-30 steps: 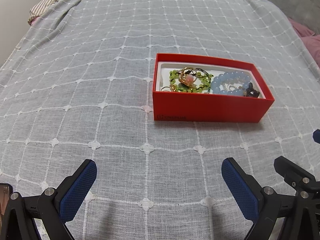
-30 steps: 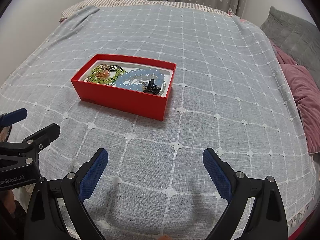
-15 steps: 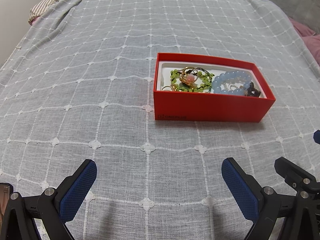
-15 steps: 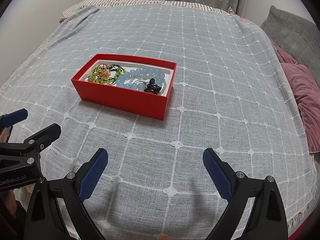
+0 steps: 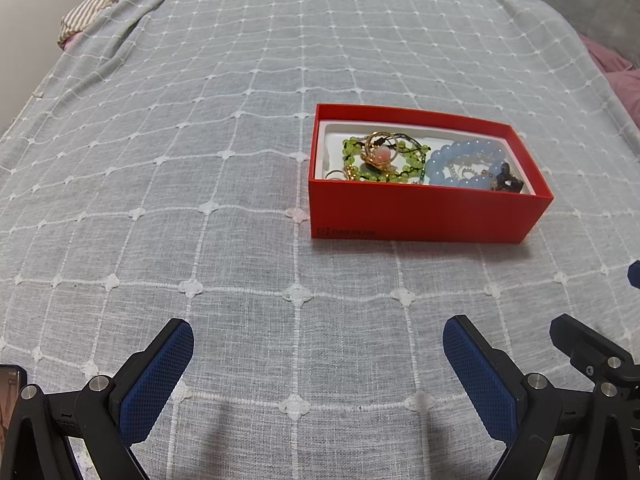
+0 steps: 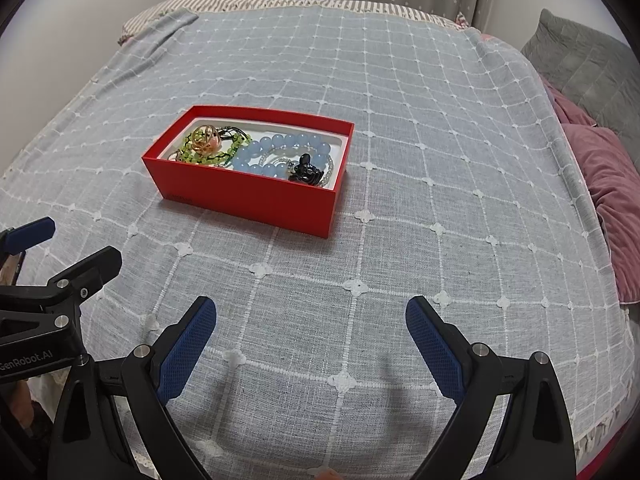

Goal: Organize jewelry

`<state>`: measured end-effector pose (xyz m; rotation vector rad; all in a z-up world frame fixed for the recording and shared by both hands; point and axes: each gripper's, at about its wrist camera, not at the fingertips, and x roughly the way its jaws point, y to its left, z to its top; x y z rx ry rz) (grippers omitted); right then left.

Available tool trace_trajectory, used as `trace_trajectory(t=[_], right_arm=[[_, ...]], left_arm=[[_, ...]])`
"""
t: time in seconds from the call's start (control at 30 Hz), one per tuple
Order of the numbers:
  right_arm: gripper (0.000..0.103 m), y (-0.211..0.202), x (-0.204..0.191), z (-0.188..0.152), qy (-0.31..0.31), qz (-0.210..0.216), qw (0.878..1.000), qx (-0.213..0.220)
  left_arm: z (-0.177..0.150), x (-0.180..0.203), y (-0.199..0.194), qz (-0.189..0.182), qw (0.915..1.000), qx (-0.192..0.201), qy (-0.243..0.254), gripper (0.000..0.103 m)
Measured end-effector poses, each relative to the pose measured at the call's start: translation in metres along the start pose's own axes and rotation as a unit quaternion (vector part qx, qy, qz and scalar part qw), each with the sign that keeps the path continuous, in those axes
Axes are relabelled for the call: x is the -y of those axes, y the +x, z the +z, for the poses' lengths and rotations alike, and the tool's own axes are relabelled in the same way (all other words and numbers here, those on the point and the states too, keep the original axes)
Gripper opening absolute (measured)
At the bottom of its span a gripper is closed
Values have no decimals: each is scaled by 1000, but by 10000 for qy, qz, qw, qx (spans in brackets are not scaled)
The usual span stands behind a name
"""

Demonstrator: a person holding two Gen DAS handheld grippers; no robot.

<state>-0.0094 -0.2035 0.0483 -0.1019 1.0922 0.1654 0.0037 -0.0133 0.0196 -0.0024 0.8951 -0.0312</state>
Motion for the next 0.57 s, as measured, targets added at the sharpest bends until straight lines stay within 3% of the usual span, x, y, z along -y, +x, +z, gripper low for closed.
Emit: trace_trajectory(t=[0.57], right_arm=[[97, 7, 1, -2, 62, -25, 10000, 32]], left_arm=[[-5, -1, 14, 95, 10000, 8, 23, 102]])
